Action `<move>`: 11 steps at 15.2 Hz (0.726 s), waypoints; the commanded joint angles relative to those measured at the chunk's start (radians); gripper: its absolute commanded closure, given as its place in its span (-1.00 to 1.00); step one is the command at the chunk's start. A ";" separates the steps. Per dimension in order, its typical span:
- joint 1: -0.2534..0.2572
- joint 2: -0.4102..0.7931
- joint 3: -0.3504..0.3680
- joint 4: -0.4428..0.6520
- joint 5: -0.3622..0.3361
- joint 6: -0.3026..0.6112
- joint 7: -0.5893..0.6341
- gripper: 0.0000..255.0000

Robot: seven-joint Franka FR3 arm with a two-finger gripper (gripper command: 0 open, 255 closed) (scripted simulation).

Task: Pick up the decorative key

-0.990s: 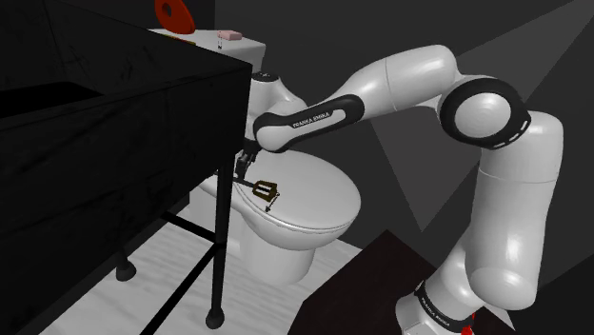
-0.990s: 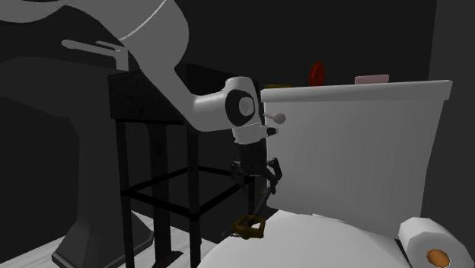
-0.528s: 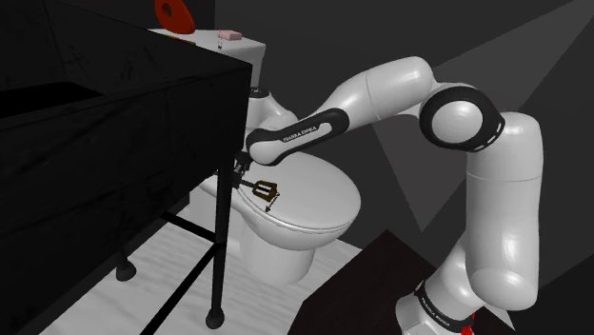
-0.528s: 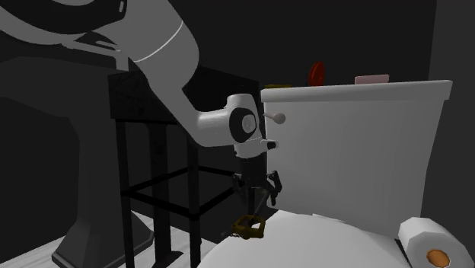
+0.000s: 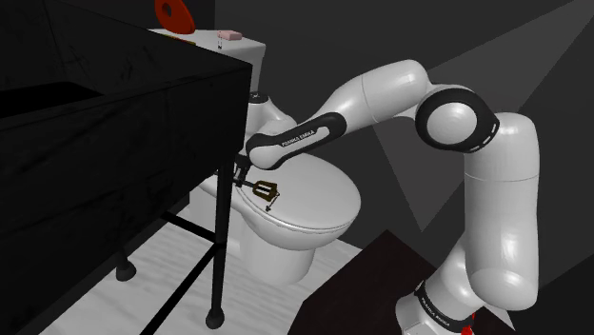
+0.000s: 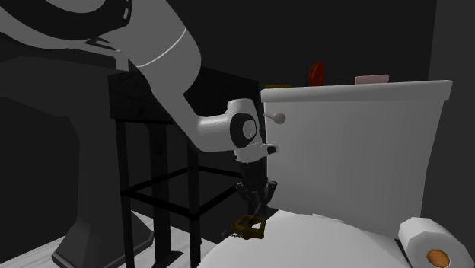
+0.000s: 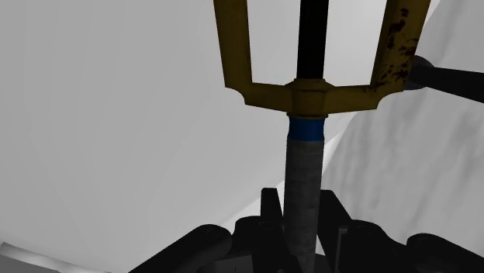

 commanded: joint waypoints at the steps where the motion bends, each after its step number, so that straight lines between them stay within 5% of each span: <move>1: 0.000 0.000 0.000 0.000 0.000 0.000 0.000 1.00; 11: -0.005 -0.047 0.011 0.013 0.017 -0.058 -0.017 1.00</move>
